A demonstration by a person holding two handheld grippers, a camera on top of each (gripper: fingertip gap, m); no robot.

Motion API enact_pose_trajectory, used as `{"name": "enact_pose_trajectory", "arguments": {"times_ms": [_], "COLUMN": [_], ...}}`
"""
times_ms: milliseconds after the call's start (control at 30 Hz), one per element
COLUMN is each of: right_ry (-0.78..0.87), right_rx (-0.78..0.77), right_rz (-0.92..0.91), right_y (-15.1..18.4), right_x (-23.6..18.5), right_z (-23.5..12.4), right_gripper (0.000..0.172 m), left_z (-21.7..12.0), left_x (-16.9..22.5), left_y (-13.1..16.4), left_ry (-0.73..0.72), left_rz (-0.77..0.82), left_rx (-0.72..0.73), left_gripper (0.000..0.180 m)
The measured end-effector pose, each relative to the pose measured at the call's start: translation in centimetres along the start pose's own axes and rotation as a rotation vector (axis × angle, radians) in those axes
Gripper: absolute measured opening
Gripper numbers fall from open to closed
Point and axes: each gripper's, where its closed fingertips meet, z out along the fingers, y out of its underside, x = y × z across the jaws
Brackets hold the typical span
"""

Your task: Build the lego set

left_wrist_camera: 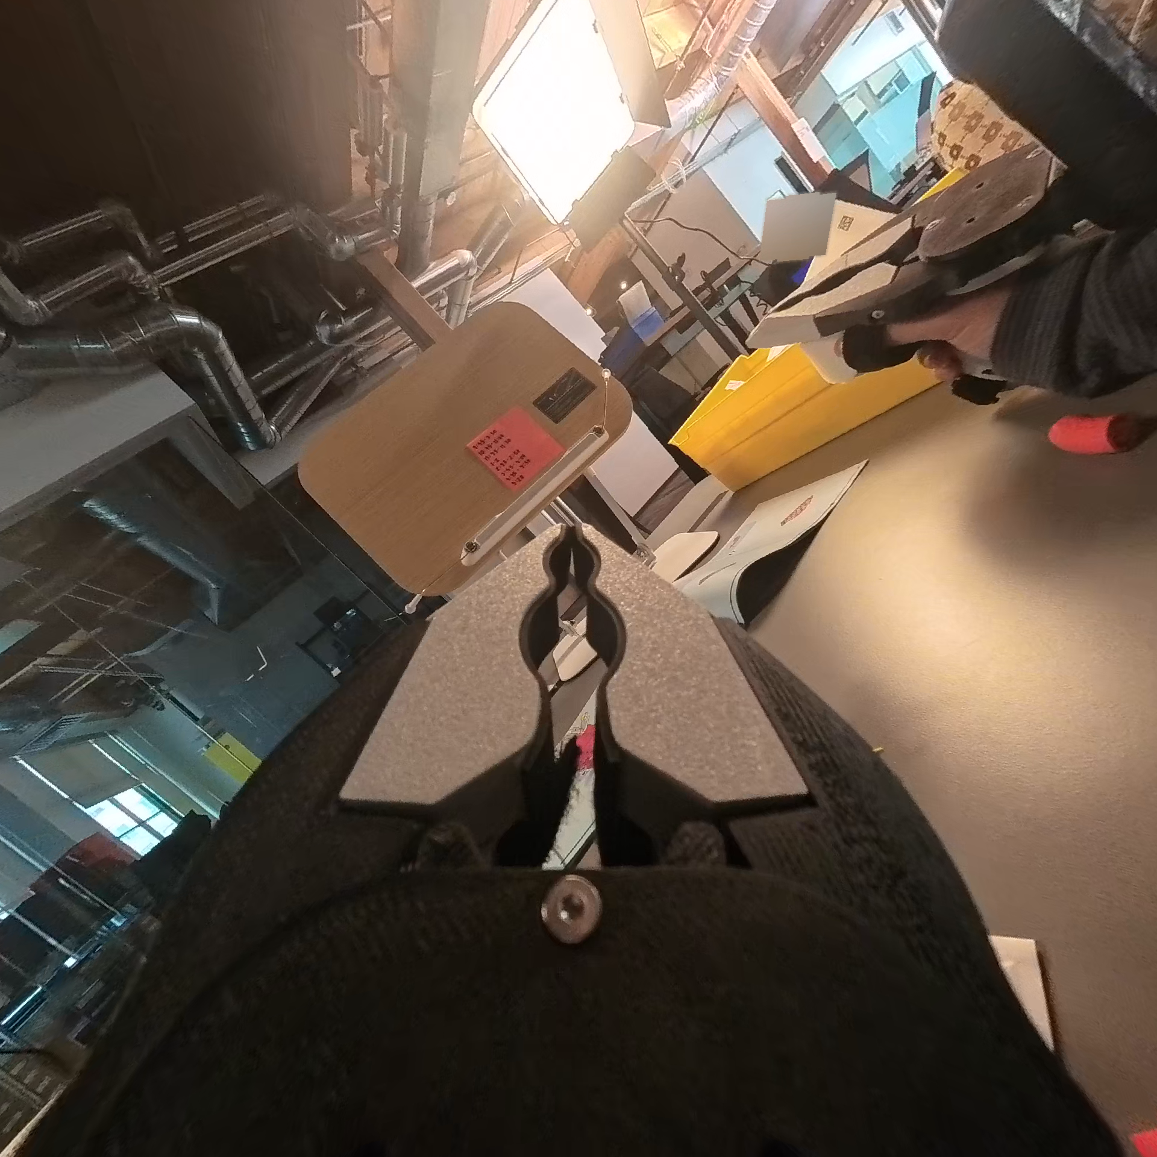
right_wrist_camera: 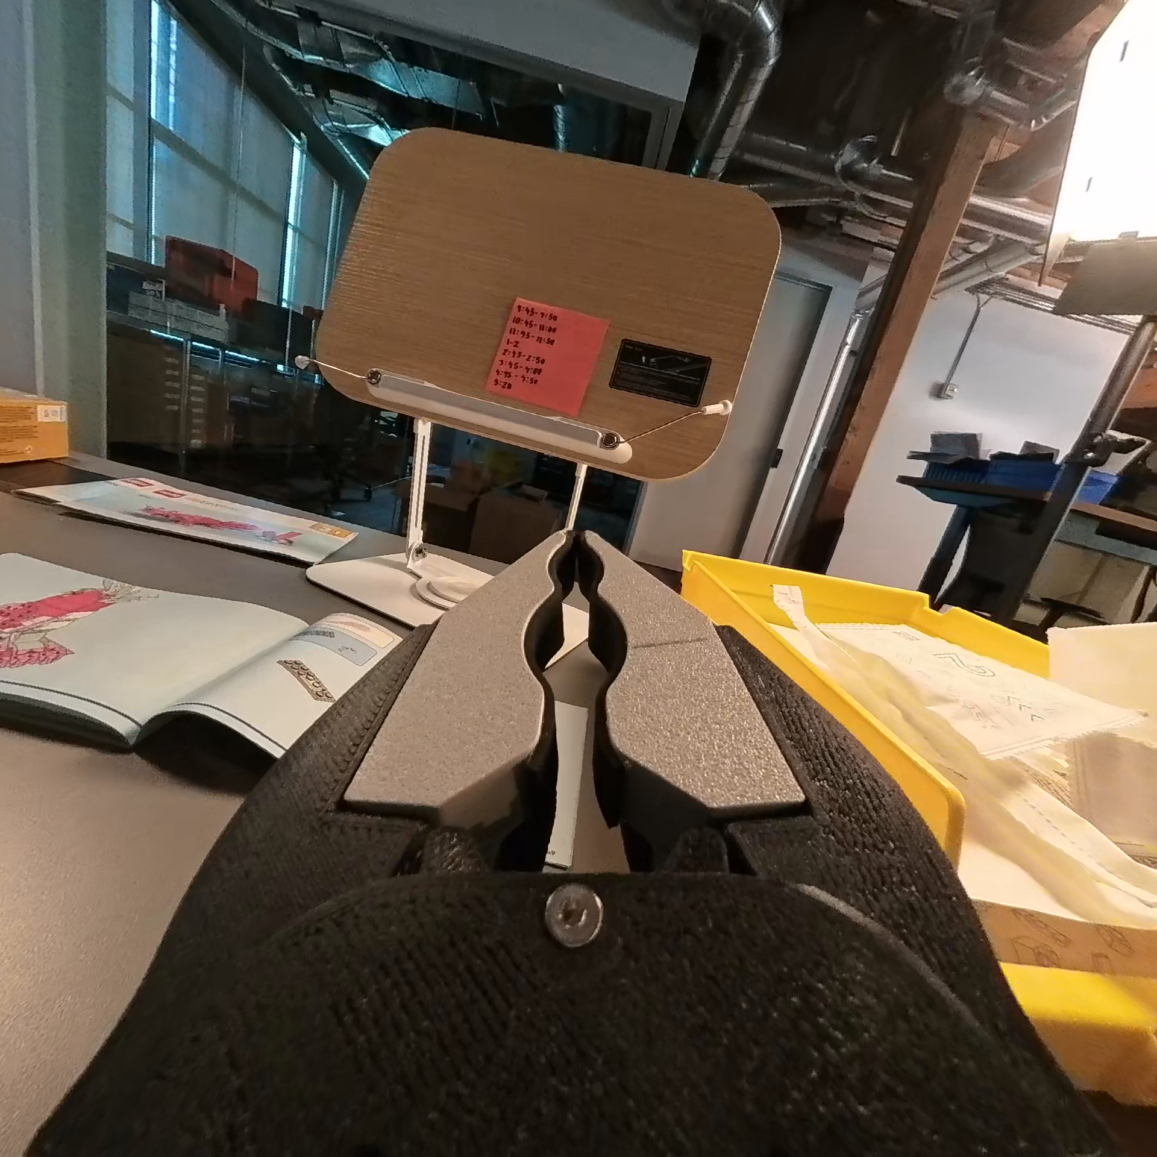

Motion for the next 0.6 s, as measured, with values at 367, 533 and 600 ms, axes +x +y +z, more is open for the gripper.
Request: {"name": "enact_pose_trajectory", "arguments": {"times_ms": [367, 533, 600], "right_ry": [-0.009, -0.011, -0.011], "right_rx": [-0.007, -0.008, -0.008], "right_rz": [0.0, -0.001, 0.0], "right_y": [0.16, 0.2, 0.2], "right_x": [-0.18, -0.2, -0.18], "right_z": [0.07, 0.1, 0.09], "right_gripper": [0.0, 0.0, 0.0], "left_z": [0.06, 0.06, 0.07], "left_x": [0.08, 0.08, 0.09], "left_y": [0.14, 0.15, 0.15], "left_ry": [0.005, 0.005, 0.005], "left_rz": [0.005, 0.004, 0.004], "left_rx": [-0.004, -0.005, -0.004], "left_gripper": [0.0, 0.0, 0.0]}}
